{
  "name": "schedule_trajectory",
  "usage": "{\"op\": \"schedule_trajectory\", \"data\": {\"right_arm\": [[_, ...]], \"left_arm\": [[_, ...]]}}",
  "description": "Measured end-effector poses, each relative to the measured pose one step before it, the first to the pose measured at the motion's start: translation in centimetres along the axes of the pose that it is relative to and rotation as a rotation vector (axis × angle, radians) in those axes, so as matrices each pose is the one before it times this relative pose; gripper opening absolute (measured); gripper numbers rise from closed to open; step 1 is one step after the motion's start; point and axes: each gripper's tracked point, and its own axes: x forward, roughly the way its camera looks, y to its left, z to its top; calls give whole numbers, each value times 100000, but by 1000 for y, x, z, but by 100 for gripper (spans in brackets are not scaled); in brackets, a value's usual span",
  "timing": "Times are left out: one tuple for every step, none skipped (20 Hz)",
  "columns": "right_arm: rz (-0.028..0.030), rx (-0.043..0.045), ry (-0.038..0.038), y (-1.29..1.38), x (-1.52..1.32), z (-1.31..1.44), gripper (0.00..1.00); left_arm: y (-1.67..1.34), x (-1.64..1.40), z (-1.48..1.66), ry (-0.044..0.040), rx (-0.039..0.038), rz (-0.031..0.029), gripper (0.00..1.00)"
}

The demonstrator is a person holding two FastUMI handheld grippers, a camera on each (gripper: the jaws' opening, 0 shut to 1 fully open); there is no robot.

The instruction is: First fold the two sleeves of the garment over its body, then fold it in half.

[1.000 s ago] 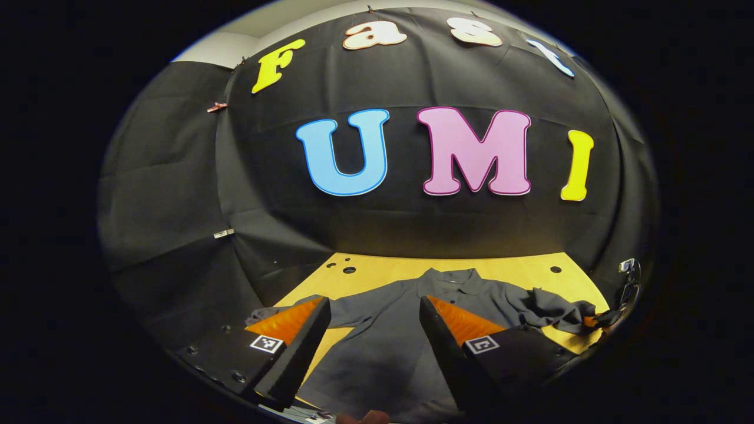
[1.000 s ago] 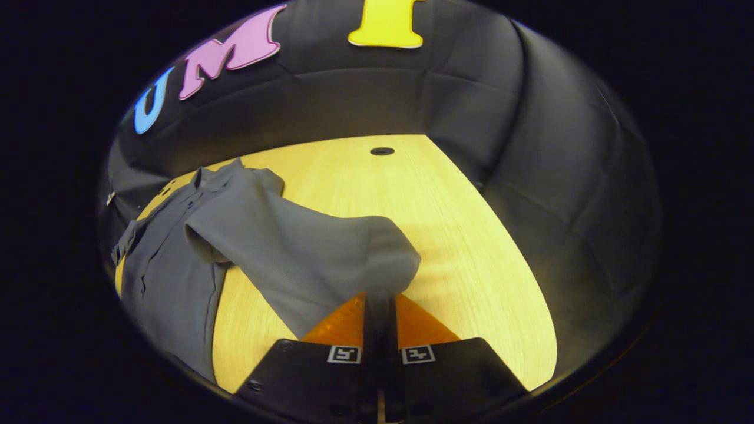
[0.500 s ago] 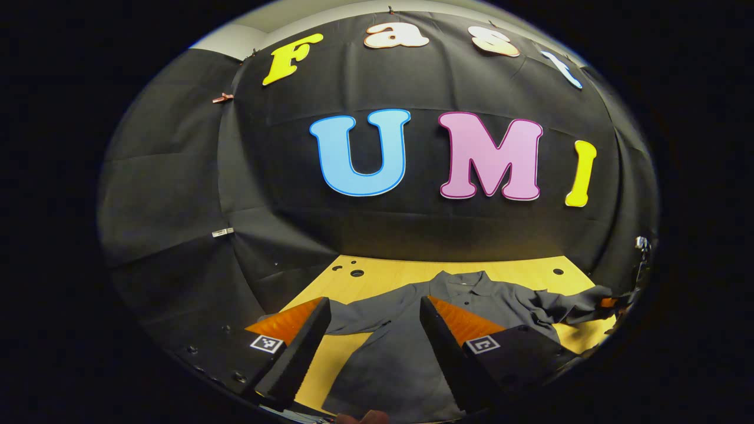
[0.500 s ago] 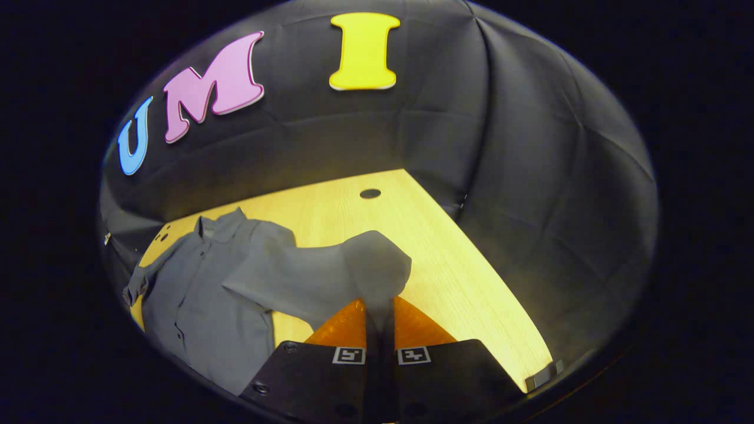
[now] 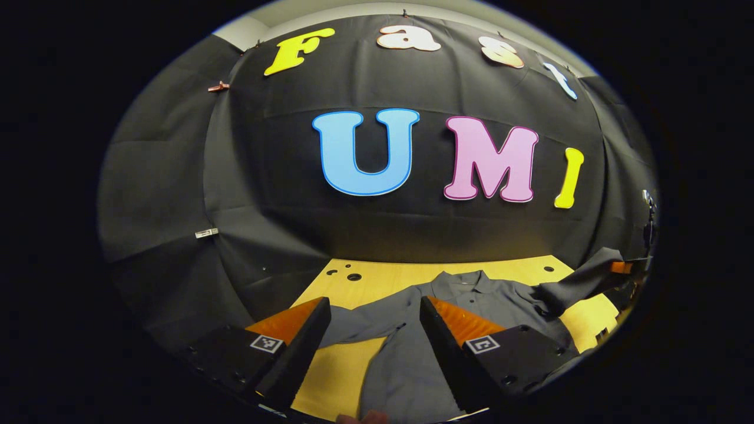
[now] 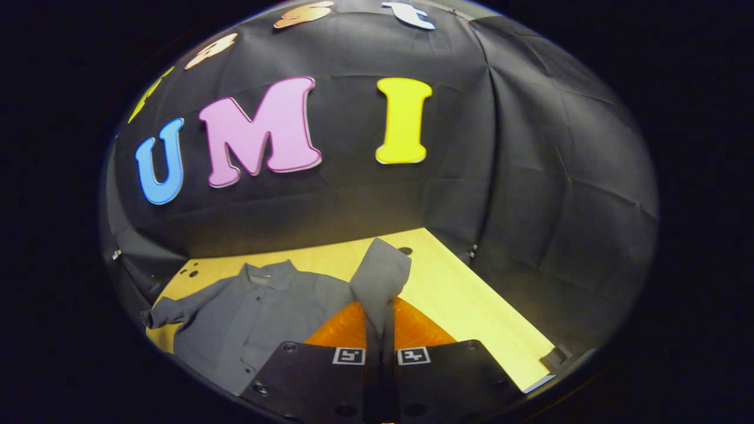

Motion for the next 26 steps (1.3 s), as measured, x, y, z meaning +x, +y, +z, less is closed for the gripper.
{"op": "schedule_trajectory", "data": {"right_arm": [[2564,-387,-1331,1983,-307,515,5],[2788,-317,-702,2087,-336,307,5],[2582,-230,-249,2050,-88,145,5],[3050,-318,220,2236,-2,41,5],[2817,-901,578,2179,197,-290,5],[3212,-1333,914,2194,318,-459,5],[2489,-2023,895,1921,434,-478,5],[2014,-1331,644,1655,551,-469,5],[1823,-12,815,1660,657,-400,5],[1857,289,1070,1747,615,-451,5],[1662,-334,1564,1437,807,-694,5],[1262,-868,1467,1275,885,-766,5],[1280,-935,1849,1230,927,-803,5],[1292,-407,2484,1220,871,-1000,5],[1205,68,2311,1137,915,-1042,5],[1092,-24,2292,1180,1134,-1010,5],[1249,250,2134,1151,1113,-990,5],[1086,181,1530,1079,1103,-844,5],[764,-196,1674,867,1001,-876,5],[10,-342,1864,620,928,-974,5],[-174,218,2058,545,985,-985,5],[-64,696,2506,566,780,-1052,5],[-343,1101,2486,479,831,-894,6],[-473,1348,2534,463,707,-1094,6],[102,1471,3061,466,666,-964,8],[-333,970,2653,256,330,-745,9]], "left_arm": [[771,165,-274,-96,-671,-289,96],[831,109,-178,145,-772,-126,96],[907,20,-282,185,-725,180,96],[1007,79,-225,217,-564,406,96],[1080,229,-377,374,-417,644,96],[1100,135,-432,626,-268,878,96],[966,122,-582,675,-335,684,96],[920,113,-312,522,-402,576,96],[972,50,-409,621,-321,624,96],[1014,150,-386,646,-72,878,96],[998,300,-539,691,114,995,96],[998,345,-508,934,108,1135,96],[894,277,-635,980,-63,932,96],[766,375,-382,956,-320,732,96],[631,507,-678,984,-418,778,96],[615,300,-437,713,-691,437,96],[699,624,-602,769,-826,700,96],[623,501,-354,470,-740,468,96],[487,521,-521,490,-660,324,96],[475,524,-368,466,-443,342,96],[596,523,-520,412,-296,479,96],[667,509,-480,428,-197,641,93],[615,637,-584,591,-300,869,96],[650,532,-408,816,-568,997,93],[643,451,-557,958,-761,1060,97],[657,467,-270,669,-746,1348,96]]}}
